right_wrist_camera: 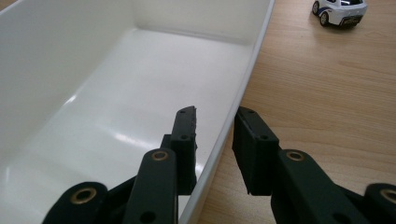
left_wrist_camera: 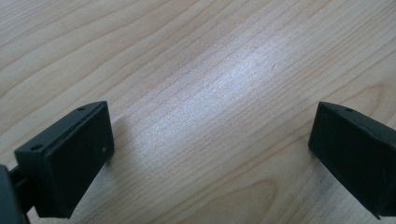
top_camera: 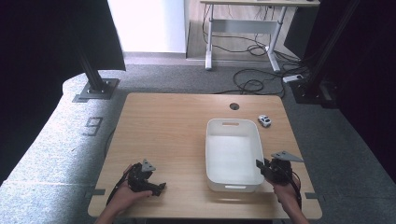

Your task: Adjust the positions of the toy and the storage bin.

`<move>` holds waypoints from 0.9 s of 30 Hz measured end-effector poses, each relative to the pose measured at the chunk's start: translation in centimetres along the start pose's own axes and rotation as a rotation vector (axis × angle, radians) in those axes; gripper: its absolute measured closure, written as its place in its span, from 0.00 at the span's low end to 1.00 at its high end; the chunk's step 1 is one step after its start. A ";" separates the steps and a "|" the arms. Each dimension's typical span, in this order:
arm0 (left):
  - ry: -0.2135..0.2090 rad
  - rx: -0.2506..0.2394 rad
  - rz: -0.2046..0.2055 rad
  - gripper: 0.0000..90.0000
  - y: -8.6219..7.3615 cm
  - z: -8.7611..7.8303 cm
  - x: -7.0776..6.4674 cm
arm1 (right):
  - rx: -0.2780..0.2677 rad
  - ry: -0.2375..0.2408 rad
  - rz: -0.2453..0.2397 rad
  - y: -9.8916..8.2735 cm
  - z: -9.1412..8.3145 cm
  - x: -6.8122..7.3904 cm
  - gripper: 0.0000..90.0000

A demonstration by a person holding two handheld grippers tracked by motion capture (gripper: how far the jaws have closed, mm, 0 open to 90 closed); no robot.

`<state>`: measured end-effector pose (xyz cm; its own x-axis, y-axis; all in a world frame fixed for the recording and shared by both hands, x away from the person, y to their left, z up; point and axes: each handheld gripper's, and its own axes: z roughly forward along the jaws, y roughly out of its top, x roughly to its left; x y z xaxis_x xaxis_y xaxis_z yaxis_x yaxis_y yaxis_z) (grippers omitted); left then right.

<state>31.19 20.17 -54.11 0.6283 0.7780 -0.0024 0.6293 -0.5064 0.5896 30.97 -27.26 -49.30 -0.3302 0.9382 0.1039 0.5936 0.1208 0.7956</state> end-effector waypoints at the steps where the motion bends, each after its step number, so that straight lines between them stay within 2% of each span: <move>1: 0.000 0.000 0.000 0.00 0.0 0.0 0.0 | 0.000 0.000 0.001 0.0 0.0 0.0 0.78; 27: 0.000 -0.002 0.000 0.00 0.0 0.0 0.0 | -0.008 0.004 -0.005 0.0 0.4 1.3 0.76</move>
<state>31.17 20.16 -54.12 0.6281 0.7781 -0.0024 0.6285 -0.5055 0.5912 30.89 -25.92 -49.42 -0.3357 0.9364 0.1023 0.5860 0.1226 0.8010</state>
